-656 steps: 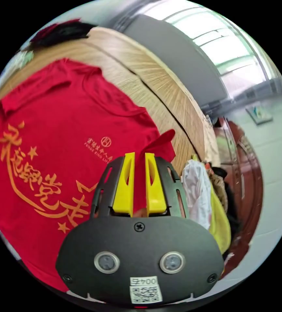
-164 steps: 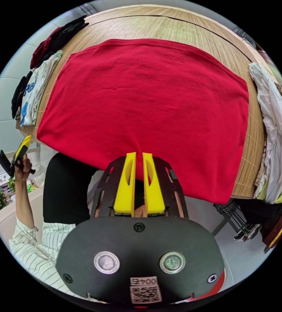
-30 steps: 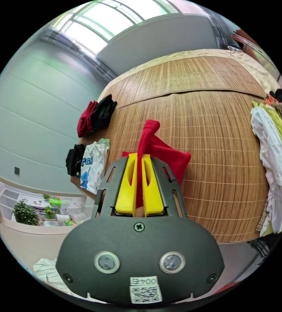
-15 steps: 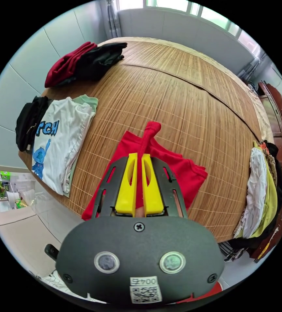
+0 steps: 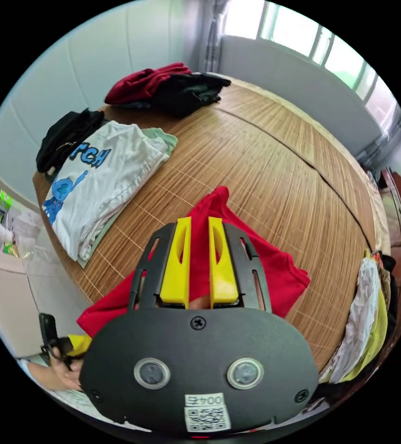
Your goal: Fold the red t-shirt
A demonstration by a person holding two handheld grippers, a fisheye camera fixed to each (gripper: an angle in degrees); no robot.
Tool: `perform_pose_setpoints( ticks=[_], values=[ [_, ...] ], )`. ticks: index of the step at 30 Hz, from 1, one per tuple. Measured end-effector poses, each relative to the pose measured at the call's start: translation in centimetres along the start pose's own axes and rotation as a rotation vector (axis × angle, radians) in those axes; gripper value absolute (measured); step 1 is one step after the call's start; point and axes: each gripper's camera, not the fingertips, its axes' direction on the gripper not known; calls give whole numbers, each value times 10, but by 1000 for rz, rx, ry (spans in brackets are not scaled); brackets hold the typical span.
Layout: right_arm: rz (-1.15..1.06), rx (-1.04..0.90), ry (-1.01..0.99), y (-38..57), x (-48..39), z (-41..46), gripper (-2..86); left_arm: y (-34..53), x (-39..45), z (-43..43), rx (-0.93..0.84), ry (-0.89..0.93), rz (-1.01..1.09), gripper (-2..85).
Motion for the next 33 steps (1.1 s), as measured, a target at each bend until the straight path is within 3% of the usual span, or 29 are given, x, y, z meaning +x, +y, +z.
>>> perform_pose_setpoints(
  ticks=[4, 7, 11, 16, 19, 24, 30, 33],
  values=[
    [-168, 79, 143, 20, -14, -40, 119, 4, 4, -5, 7, 3, 7, 68],
    [-114, 283, 191, 58, 0, -106, 80, 11, 15, -14, 17, 7, 48, 62],
    [61, 400, -204, 169, 72, -170, 9, 21, 31, -30, 8, -53, 174, 36],
    [308, 356, -361, 312, 131, -146, -6, 45, 65, 16, -52, -226, 433, 15],
    [422, 286, -341, 362, 141, -122, -7, 72, 99, 87, -148, -468, 732, 10],
    [387, 186, -129, 370, 135, -118, -7, 149, 126, 213, -237, -1053, 1362, 8],
    [140, 146, 49, 328, 97, -112, -7, 177, 72, 286, -413, -1282, 1505, 6],
    [50, 76, 84, 314, 84, -93, -6, 188, 52, 295, -414, -1287, 1519, 5]
  ],
)
